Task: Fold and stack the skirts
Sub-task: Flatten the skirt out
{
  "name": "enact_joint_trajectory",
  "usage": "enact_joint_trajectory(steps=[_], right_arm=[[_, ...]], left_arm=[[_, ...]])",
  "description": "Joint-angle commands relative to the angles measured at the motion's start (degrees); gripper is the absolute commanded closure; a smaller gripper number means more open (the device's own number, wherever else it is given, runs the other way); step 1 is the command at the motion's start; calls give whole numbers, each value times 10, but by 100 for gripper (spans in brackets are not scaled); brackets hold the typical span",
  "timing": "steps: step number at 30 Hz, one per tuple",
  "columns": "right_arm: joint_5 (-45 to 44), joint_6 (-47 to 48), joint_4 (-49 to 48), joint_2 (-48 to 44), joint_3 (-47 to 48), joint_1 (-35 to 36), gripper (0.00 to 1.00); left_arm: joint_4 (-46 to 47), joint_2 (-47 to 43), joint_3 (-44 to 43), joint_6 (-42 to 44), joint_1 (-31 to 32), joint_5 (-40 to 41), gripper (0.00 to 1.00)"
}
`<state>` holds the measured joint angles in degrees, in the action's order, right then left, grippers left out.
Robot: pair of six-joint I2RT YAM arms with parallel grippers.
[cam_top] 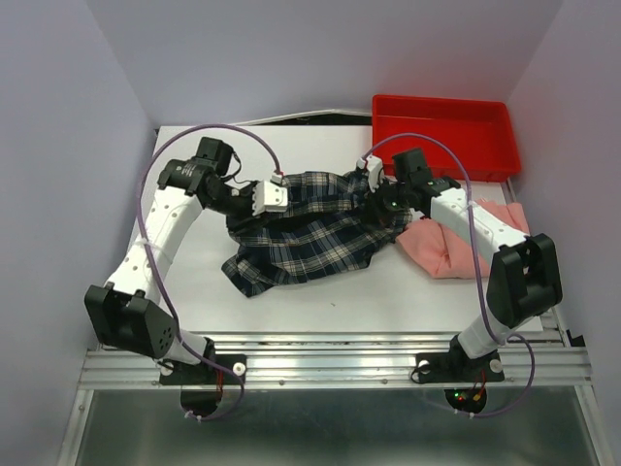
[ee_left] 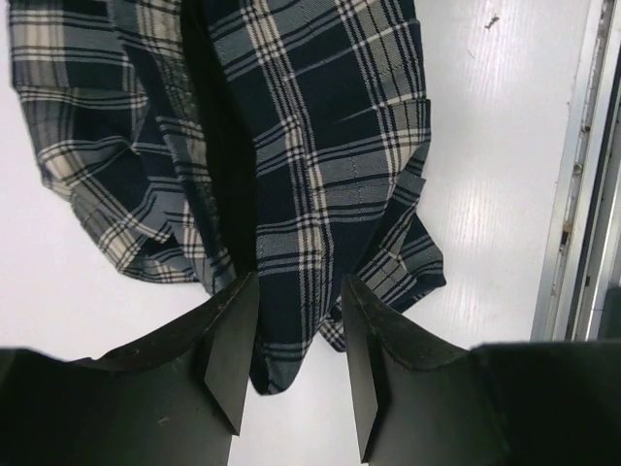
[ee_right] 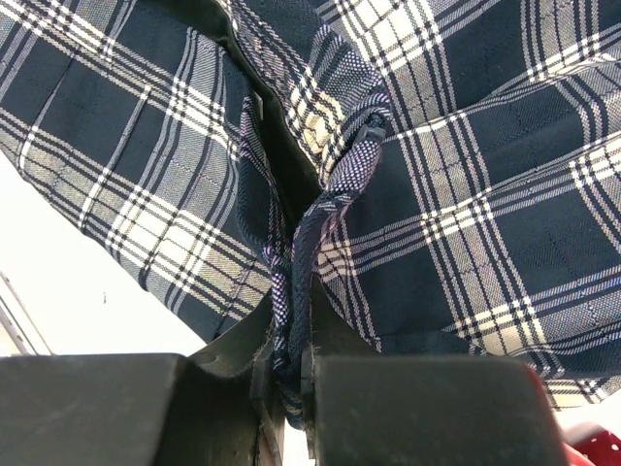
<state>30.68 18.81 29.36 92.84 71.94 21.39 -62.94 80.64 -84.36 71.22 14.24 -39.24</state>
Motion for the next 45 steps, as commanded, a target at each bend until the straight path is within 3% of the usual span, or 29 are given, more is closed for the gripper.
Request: enact_joint_trajectory(steps=[1,7,18,21,24,25,28,34,45], right_arm=[[20,3,14,-18,29,-1,99],[27,9,26,-26,26,-1,99],[11,17,28,-42,9,-1,99],[9,17,28,-43,7,-1,99],[4,18,28,-44,5,-1,99],[2,18,28,-44,5,-1,99],[-5,23,30,-45,-1,-1,99],[-9,32,30,-42,-5,-1,99],[-15,45,46,-32,-6,-1,99]], left_arm=[[-13,42,-5,-18,26,46,49],[-12,143,-66,-27,31,90,46],[-14,204,-77,-20,33,131,46],[-16,196,-62,-8,35,126,52],[-16,167,-29,8,35,120,70],[-16,159,-24,9,35,119,84],[-15,128,-8,14,31,116,100],[-15,97,-12,-13,-1,106,100],[18,50,-41,-8,-148,60,100]])
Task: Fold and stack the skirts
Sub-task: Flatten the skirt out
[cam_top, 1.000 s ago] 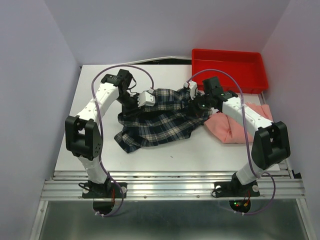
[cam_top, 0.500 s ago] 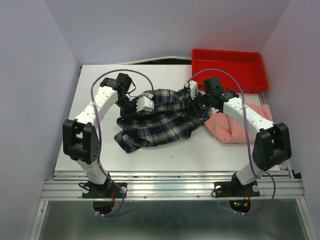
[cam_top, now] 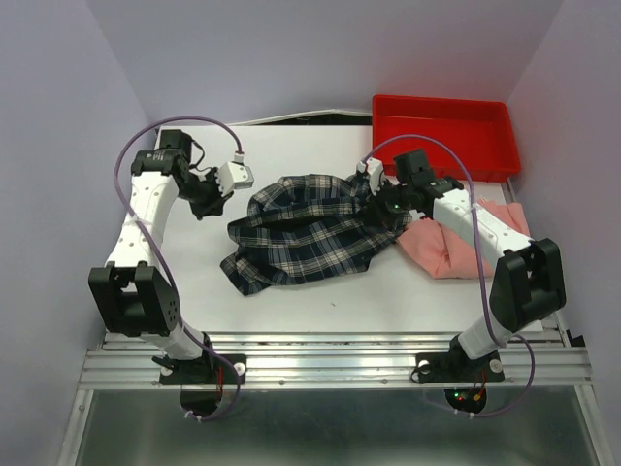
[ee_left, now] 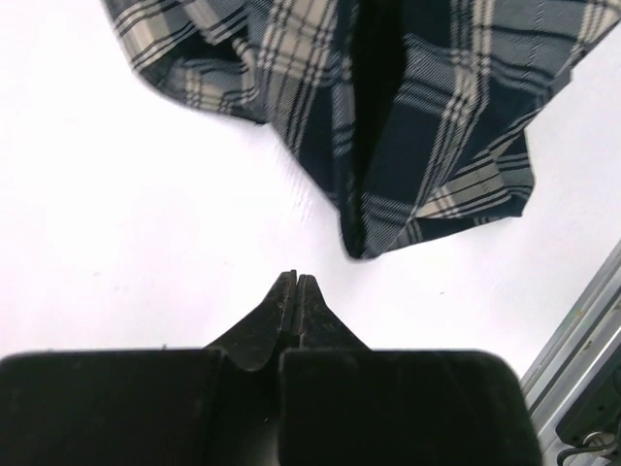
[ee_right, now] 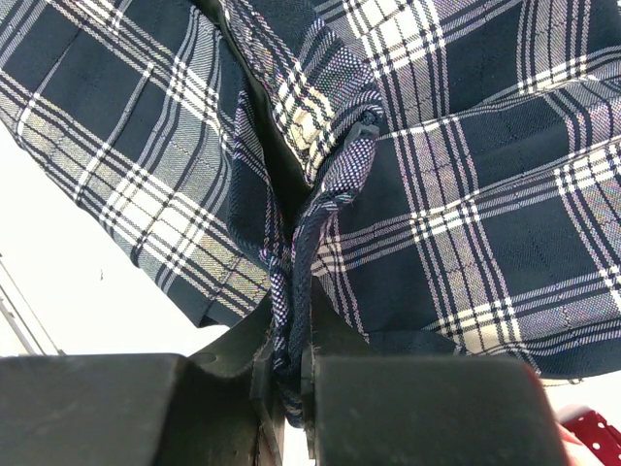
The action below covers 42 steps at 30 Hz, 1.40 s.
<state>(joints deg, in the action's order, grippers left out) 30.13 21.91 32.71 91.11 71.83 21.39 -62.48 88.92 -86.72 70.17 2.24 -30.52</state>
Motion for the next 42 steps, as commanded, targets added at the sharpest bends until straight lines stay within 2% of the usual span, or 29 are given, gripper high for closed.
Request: enact_joint_trajectory(steps=[1,3,6,8,11,14,17,23,33,34,35,41,42], right_arm=[[-10,16,17,-12,-3,-1,99],[0,15,25,-8,8,-1,99],[29,7,40,5,30,-1,99],[34,7,42,11,36,-1,99],[30,8,43,13,37,-1,99],[33,7,44,13,33,-1,99],[34,6,46,13,31,-1,99],[33,9,49,14,31,-1,99],[34,12,52,11,27,-1,99],[34,13,53,11,27,-1,99],[32,14,53,9,27,-1,99],[26,19,53,7,20,-1,99],[24,21,53,7,17,-1,99]], left_arm=[[16,-34,-14,9,-46,-34,100],[-18,-31,-17,43,-44,-36,100],[-19,-38,-26,30,-19,-57,75],[-19,-50,-12,22,41,-37,58],[-8,-60,18,2,89,-21,45],[0,-47,27,-11,134,-11,39],[-4,-18,23,-11,150,-2,36],[17,33,26,-22,177,17,36],[68,93,35,-46,184,57,37],[68,97,37,-46,184,62,40],[62,99,43,-43,184,70,50],[27,68,76,-23,177,89,83],[22,59,78,-22,173,87,95]])
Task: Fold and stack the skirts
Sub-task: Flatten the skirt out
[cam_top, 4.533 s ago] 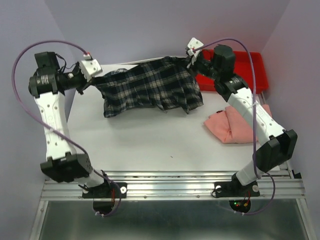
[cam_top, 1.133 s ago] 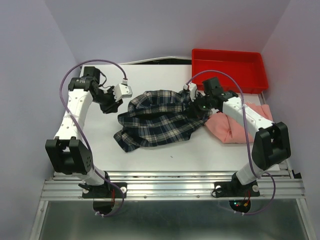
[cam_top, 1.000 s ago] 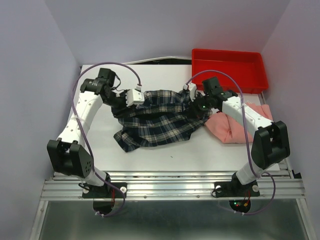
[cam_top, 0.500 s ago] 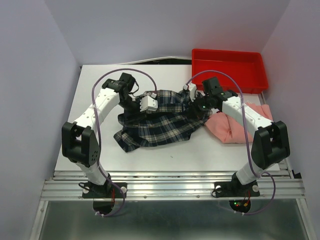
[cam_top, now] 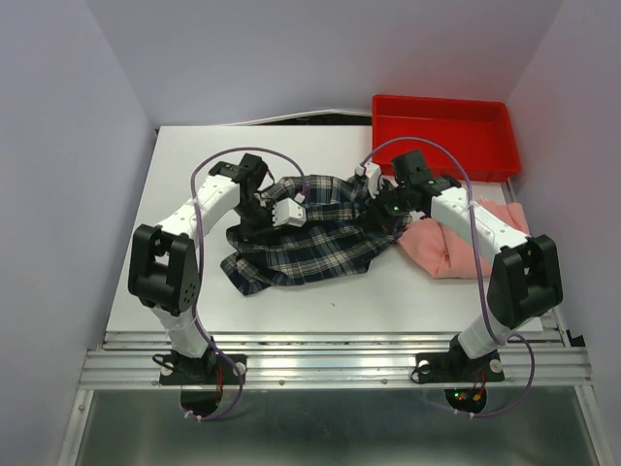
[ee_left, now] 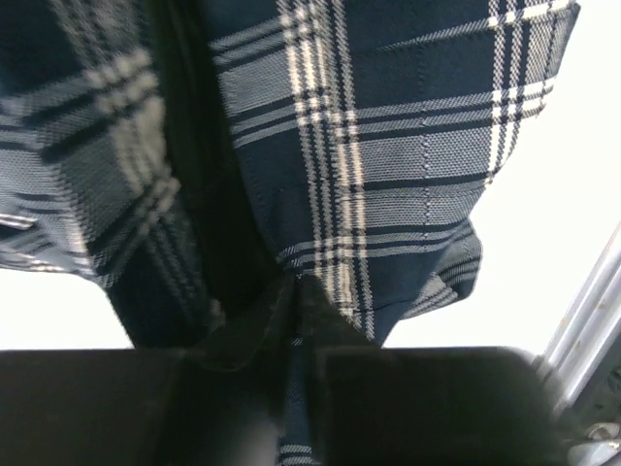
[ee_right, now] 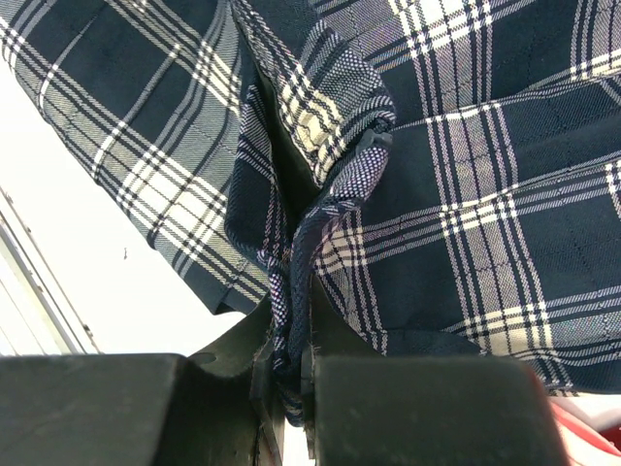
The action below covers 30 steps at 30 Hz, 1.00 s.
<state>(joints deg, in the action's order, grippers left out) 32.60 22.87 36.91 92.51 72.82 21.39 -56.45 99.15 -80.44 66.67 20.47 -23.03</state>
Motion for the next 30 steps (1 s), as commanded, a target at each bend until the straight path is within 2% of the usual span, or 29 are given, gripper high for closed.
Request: enact_joint_trajectory(steps=[1,8,11,13,17,23,25,26,27,28,30], right_arm=[[-1,13,11,-7,6,-1,99],[-8,27,16,-3,-5,-1,99],[-9,32,18,-2,-6,-1,99],[-6,38,23,0,-4,-6,99],[3,52,35,9,3,-6,99],[8,74,55,14,14,-6,99],[18,75,62,12,21,-6,99],[21,75,64,8,22,-6,99],[27,76,65,7,23,-6,99],[30,79,66,4,22,-6,99],[34,81,66,2,21,-6,99]], left_arm=[[-42,-51,16,14,-14,10,100],[-34,-166,-6,18,-101,-53,100],[-8,-215,16,18,-132,-70,100],[41,-237,39,3,-156,-64,100],[148,-223,89,-48,-177,-30,100],[197,-155,40,-102,-178,-40,98],[186,-144,22,-99,-182,-54,81],[178,-145,7,-98,-194,-78,57],[178,-149,2,-98,-199,-92,48],[177,-156,-8,-96,-234,-118,35],[142,-154,-26,-72,-255,-137,32]])
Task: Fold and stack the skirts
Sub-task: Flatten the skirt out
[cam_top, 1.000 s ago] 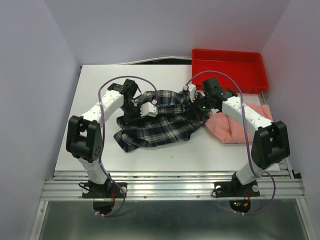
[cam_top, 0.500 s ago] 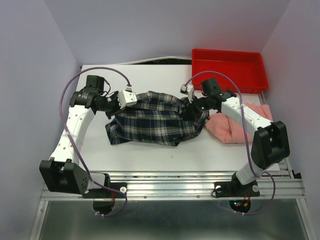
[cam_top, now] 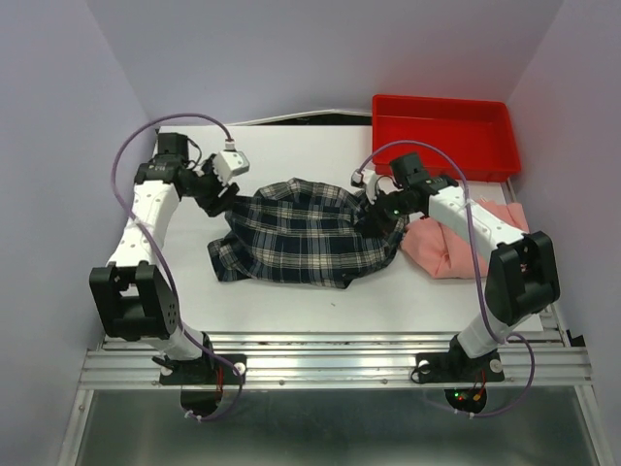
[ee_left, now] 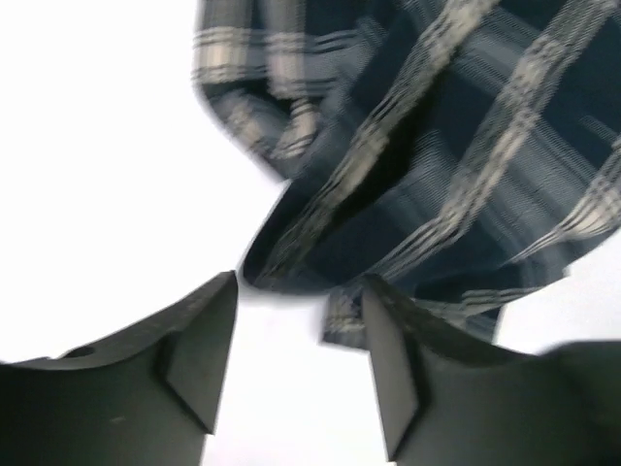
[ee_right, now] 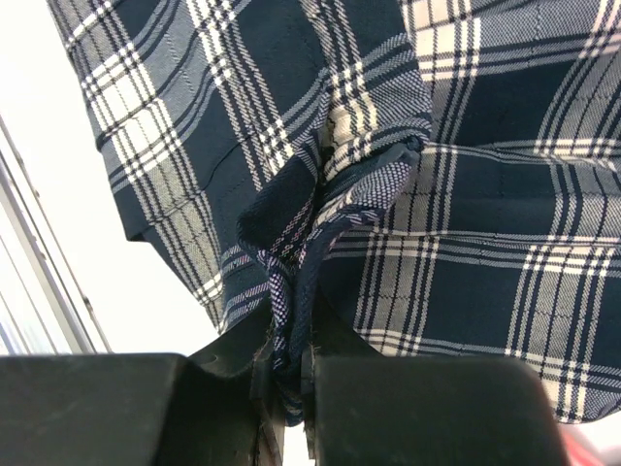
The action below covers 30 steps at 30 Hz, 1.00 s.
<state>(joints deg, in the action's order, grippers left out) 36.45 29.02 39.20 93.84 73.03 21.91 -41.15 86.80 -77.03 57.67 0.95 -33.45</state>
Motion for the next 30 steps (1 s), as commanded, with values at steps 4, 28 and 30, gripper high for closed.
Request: enact_joint_trajectory(steps=[4,28,30], right_arm=[[7,27,44,-11,11,-12,99],[4,80,56,-22,15,-12,83],[-1,85,58,-23,17,-12,73]], left_arm=[[-108,-9,-105,107,-108,-62,29],[-231,162,-179,346,10,-103,16],[-232,167,-176,340,21,-97,28]])
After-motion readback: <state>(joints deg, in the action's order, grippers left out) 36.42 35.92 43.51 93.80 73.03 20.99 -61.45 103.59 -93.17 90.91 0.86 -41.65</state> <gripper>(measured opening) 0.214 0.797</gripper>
